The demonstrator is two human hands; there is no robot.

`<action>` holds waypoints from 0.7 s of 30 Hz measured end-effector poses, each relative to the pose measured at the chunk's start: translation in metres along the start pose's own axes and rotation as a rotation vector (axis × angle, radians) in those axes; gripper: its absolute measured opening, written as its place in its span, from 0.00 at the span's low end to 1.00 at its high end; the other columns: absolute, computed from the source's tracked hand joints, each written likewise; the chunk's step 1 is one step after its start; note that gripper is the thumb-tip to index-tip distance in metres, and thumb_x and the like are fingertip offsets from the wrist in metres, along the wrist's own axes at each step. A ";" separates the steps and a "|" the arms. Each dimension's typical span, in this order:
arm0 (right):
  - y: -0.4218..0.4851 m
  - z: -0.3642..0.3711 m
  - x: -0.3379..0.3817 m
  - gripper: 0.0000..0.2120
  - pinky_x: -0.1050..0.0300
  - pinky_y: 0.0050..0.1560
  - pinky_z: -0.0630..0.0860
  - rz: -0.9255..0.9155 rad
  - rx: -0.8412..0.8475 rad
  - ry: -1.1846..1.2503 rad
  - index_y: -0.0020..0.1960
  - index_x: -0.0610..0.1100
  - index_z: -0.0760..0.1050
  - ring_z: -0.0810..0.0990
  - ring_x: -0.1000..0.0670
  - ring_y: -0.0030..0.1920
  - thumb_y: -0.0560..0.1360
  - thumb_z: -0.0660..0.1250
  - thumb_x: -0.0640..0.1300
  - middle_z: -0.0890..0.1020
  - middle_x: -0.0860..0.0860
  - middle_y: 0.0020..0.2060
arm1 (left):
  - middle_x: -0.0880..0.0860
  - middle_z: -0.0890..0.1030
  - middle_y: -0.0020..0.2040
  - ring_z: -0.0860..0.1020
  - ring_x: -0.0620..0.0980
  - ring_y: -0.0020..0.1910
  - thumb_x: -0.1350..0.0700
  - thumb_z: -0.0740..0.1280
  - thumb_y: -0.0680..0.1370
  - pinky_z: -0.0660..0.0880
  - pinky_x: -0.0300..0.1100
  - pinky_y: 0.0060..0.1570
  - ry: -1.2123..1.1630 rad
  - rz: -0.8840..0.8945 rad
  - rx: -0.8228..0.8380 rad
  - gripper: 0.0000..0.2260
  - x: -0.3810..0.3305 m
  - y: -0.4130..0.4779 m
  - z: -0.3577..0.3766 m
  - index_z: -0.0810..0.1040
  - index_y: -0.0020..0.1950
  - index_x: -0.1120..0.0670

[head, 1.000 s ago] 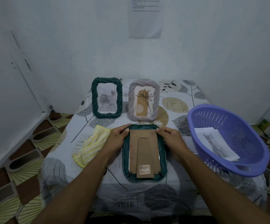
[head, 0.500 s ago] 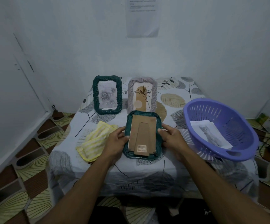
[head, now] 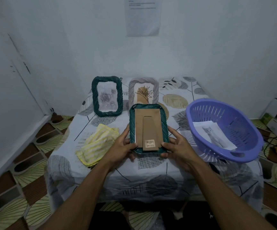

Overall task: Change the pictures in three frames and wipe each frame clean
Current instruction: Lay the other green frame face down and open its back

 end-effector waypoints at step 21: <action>-0.005 0.007 0.001 0.38 0.56 0.31 0.80 -0.031 0.043 -0.078 0.77 0.49 0.58 0.82 0.46 0.37 0.74 0.62 0.24 0.84 0.41 0.47 | 0.54 0.77 0.64 0.79 0.53 0.60 0.71 0.68 0.74 0.78 0.55 0.54 0.162 0.068 0.014 0.44 -0.003 0.001 -0.004 0.49 0.78 0.42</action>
Point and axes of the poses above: each hand's wrist, its own y-axis towards the middle knuckle, its own z-axis out of the palm, x = y × z, the point moved 8 cm from there along y, towards the middle knuckle
